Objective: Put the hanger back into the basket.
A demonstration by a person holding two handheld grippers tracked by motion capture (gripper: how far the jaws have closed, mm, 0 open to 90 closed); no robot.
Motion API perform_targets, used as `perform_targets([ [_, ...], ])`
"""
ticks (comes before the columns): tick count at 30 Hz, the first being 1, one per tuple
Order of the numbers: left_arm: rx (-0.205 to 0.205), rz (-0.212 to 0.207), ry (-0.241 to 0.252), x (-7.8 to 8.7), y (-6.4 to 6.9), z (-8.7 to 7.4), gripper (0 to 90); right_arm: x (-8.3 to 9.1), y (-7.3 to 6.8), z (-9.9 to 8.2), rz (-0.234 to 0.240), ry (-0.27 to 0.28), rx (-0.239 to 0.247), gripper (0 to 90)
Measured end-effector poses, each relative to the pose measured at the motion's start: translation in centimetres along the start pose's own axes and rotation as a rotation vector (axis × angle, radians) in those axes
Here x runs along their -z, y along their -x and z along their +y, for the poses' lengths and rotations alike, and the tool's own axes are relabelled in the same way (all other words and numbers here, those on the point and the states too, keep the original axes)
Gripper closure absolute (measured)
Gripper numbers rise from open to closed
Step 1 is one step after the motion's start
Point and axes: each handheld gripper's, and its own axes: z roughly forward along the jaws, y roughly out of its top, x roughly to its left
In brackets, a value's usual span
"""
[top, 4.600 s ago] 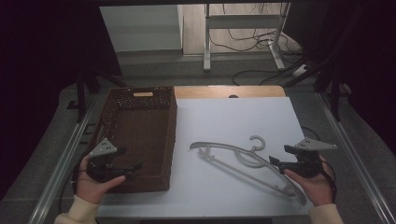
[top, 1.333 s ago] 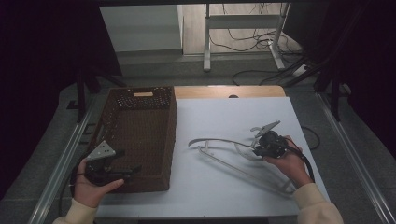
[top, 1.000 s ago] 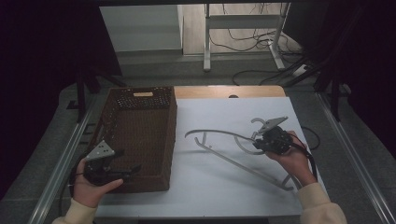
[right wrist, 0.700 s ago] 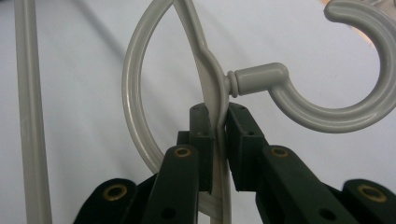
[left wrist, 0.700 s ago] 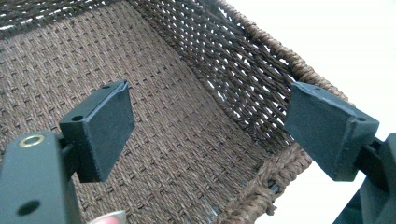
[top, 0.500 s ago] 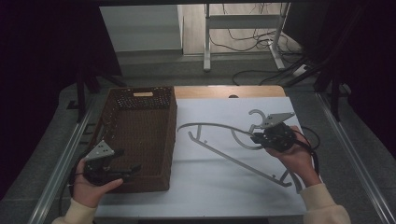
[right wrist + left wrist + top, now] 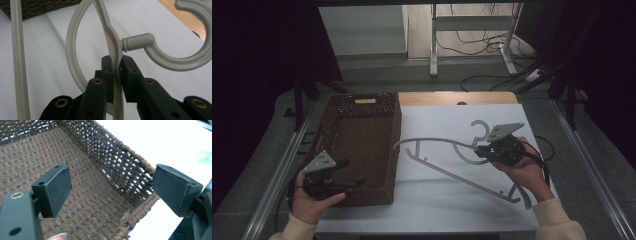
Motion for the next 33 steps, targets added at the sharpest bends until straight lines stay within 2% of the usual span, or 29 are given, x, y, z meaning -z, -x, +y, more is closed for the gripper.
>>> perform_targets([
  [5, 0.002, -0.026, 0.018, 0.2, 0.8, 0.6, 15.9, 0.1, -0.4, 0.3, 0.014, 0.000, 0.024, 81.2],
  [8, -0.011, -0.052, 0.028, 0.2, 1.5, 1.3, 15.8, 0.0, -0.6, 0.5, 0.023, 0.003, 0.043, 81.2],
  [13, -0.021, -0.067, 0.042, 0.1, 2.0, 2.6, 15.7, -0.1, -0.7, 0.5, 0.020, 0.003, 0.045, 81.2],
  [18, -0.055, -0.094, 0.031, -0.8, 2.9, 4.5, 15.7, -0.3, -1.0, 0.7, 0.030, 0.002, 0.059, 81.2],
  [22, -0.067, -0.118, 0.026, -1.5, 3.1, 5.7, 15.7, -0.5, -1.2, 0.8, 0.047, 0.005, 0.070, 81.2],
  [33, -0.123, -0.136, -0.003, -3.2, 4.0, 8.5, 16.2, -0.6, -1.7, 0.9, 0.057, -0.001, 0.101, 81.2],
])
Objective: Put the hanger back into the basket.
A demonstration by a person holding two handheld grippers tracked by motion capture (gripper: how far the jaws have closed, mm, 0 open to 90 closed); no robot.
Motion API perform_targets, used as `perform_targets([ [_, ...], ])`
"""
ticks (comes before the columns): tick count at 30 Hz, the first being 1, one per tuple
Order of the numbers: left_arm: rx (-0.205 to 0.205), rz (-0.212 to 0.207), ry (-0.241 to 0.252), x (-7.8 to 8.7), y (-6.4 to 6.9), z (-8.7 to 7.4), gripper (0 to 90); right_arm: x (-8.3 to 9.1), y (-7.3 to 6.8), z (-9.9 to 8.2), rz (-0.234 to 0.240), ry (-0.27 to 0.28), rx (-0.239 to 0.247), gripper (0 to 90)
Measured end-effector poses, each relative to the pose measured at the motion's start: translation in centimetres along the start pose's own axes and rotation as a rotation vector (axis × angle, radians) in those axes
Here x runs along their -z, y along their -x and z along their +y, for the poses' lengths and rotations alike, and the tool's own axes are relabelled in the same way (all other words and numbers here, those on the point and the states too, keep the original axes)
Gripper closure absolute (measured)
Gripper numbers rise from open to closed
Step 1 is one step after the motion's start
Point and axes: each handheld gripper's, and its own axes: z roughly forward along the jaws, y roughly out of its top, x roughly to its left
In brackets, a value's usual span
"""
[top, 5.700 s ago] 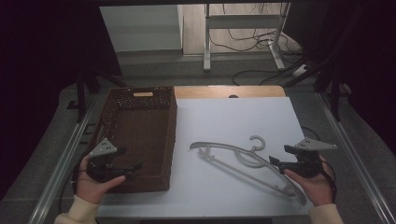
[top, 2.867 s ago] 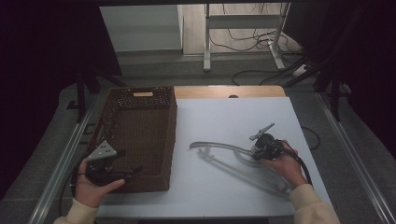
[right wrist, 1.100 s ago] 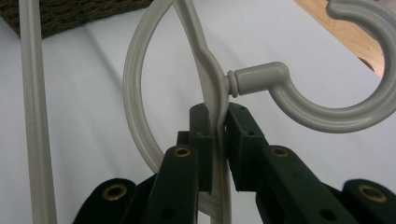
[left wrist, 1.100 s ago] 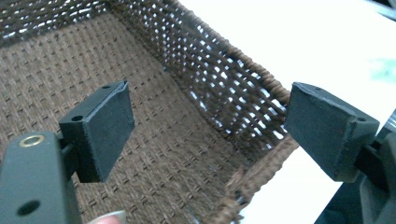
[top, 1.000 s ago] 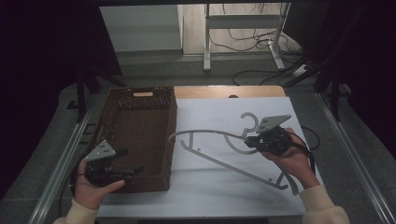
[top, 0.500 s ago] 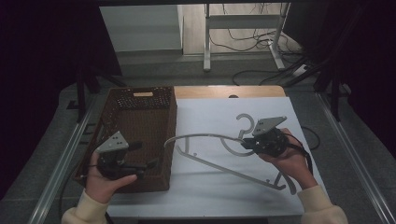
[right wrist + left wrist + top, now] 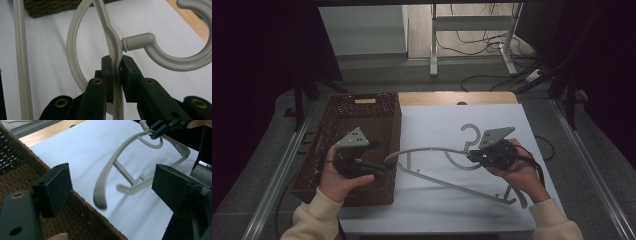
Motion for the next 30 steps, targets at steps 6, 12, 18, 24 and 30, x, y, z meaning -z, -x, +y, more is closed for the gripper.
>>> perform_targets([
  [6, -0.010, -0.025, -0.028, -1.5, -0.3, 1.1, 16.3, -0.3, -0.2, 0.2, 0.017, -0.003, 0.015, 81.2],
  [12, -0.002, -0.056, -0.049, -2.7, -0.7, 1.7, 16.2, -0.5, -0.4, 0.2, 0.025, -0.009, 0.023, 81.2],
  [18, -0.015, -0.077, -0.085, -4.0, -0.8, 2.4, 16.9, -0.6, -0.6, 0.4, 0.035, -0.009, 0.035, 81.2],
  [24, -0.035, -0.102, -0.122, -5.3, -0.6, 3.2, 17.7, -0.7, -0.9, 0.6, 0.041, -0.008, 0.044, 81.2],
  [30, -0.050, -0.123, -0.139, -6.6, 0.0, 3.8, 18.9, -0.8, -1.0, 0.7, 0.048, -0.010, 0.049, 81.2],
])
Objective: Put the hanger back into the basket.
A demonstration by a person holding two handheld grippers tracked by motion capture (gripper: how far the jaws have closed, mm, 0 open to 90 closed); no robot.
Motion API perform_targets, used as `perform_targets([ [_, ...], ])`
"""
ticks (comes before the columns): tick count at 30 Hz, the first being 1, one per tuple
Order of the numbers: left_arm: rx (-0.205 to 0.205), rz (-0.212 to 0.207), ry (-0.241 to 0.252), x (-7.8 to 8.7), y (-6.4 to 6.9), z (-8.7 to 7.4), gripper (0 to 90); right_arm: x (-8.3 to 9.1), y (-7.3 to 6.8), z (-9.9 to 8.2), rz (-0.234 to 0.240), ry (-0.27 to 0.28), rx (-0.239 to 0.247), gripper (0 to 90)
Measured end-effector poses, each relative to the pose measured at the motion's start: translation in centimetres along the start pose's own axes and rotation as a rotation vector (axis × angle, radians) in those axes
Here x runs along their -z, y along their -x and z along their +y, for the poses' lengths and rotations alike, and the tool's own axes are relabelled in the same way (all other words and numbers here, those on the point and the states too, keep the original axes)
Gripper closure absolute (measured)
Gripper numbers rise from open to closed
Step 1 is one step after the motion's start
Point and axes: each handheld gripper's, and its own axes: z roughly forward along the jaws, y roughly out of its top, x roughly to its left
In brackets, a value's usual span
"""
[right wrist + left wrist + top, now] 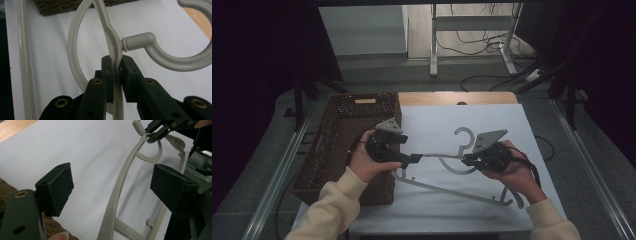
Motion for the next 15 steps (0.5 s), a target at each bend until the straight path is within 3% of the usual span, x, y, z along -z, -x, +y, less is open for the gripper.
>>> perform_targets([
  [10, -0.035, -0.065, -0.080, -1.9, 0.4, 1.1, 25.0, 0.0, -0.4, 0.5, 0.003, -0.001, 0.019, 81.2],
  [15, -0.079, -0.089, -0.165, -2.8, 0.6, 1.2, 28.6, 0.0, -0.4, 0.5, 0.006, -0.006, 0.017, 81.2],
])
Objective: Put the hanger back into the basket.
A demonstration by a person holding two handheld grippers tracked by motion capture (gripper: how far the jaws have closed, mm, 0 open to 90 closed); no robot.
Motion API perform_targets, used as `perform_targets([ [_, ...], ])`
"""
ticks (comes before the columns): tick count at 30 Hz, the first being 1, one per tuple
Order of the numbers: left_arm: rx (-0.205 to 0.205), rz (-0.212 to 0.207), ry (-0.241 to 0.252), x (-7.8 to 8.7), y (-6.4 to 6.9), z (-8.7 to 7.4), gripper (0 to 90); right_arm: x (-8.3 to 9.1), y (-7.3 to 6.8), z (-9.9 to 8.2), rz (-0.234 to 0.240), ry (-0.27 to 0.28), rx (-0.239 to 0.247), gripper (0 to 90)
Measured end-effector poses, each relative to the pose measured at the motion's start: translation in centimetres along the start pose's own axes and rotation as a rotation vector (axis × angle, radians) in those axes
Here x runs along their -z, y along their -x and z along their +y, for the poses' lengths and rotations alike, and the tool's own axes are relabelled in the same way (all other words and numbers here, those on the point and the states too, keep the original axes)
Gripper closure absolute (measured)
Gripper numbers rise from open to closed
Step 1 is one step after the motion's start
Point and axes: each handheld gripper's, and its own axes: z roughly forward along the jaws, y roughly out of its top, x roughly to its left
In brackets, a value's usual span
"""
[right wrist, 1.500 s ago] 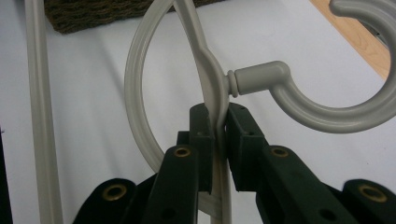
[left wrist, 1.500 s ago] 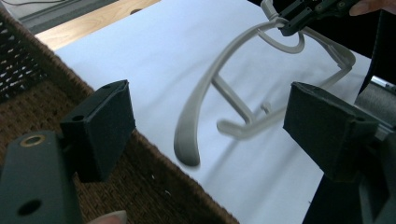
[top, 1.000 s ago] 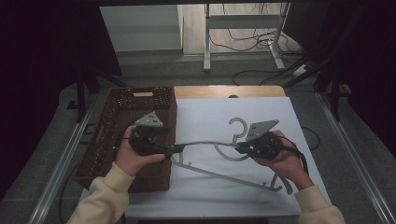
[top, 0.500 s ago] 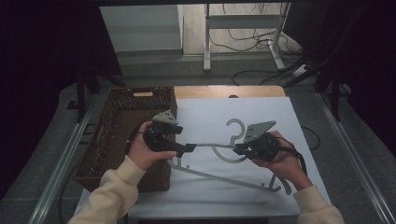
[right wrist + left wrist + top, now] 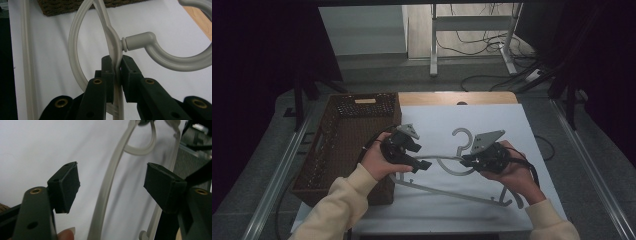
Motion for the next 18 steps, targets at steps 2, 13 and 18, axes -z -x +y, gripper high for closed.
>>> perform_targets([
  [2, -0.013, -0.010, -0.033, -0.5, 0.1, 0.1, 29.8, 0.0, 0.0, 0.0, 0.002, 0.000, 0.003, 81.2],
  [13, -0.044, -0.009, -0.099, -1.6, 0.6, 1.0, 55.7, 0.0, -0.4, 0.4, 0.008, 0.010, 0.011, 81.1],
  [18, -0.019, 0.052, -0.134, -2.1, 0.7, 1.2, 67.9, 0.0, -0.5, 0.5, 0.015, 0.009, 0.012, 81.0],
])
